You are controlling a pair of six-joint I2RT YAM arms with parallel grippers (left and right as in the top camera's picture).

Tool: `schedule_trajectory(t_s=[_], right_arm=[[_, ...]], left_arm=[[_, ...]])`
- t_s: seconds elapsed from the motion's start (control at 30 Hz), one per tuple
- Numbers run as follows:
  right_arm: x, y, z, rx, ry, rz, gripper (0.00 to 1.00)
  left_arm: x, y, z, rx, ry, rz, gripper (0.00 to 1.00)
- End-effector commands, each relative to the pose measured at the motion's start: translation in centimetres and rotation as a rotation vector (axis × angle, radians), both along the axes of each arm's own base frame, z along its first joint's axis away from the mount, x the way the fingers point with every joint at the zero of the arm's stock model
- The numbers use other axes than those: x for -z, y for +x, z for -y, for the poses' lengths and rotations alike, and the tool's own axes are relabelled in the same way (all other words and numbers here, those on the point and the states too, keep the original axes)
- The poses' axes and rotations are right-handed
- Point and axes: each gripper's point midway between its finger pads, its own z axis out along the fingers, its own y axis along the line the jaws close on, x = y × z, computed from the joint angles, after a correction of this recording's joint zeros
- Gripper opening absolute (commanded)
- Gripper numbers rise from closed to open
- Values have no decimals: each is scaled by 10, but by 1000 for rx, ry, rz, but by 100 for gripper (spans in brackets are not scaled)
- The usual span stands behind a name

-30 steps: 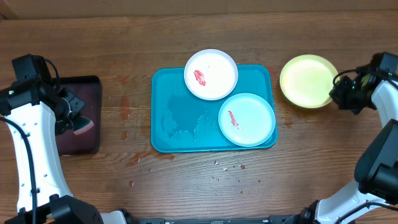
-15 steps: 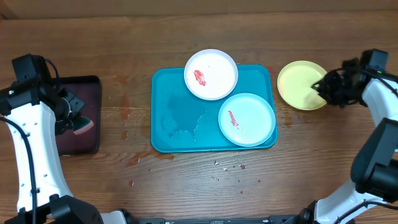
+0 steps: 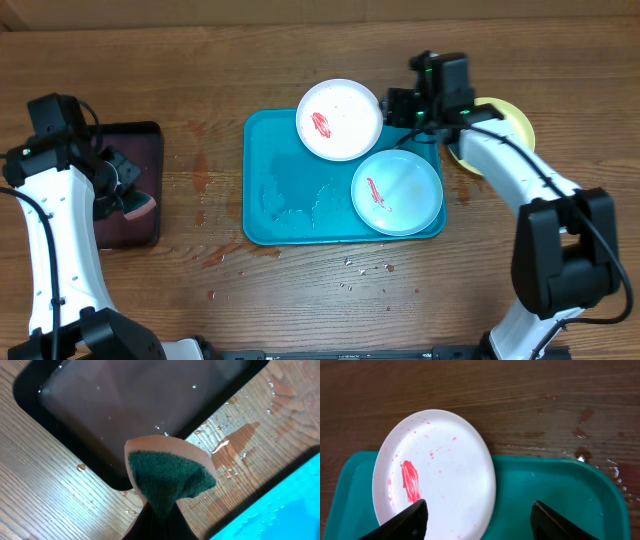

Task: Clean dirty plates on tray and stack at the side
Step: 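Move the right gripper to the white plate's rim on the tray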

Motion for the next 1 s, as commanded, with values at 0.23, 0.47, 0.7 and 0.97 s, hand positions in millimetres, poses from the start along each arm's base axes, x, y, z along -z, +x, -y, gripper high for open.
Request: schedule_trajectory(t_s=[0.23, 0.47, 0.7, 0.97], right_arm=[[55, 20, -4, 56, -116, 8, 72], [61, 0, -46, -106, 20, -55, 63], [58, -47, -95, -277, 49, -192, 56], [4, -58, -100, -292, -4, -151, 54]], left_arm=[[10, 7, 8, 73, -38, 21, 4], [9, 9, 7, 73, -33, 31, 4], [10, 9, 7, 73, -33, 30, 4], [10, 8, 7, 73, -34, 28, 4]])
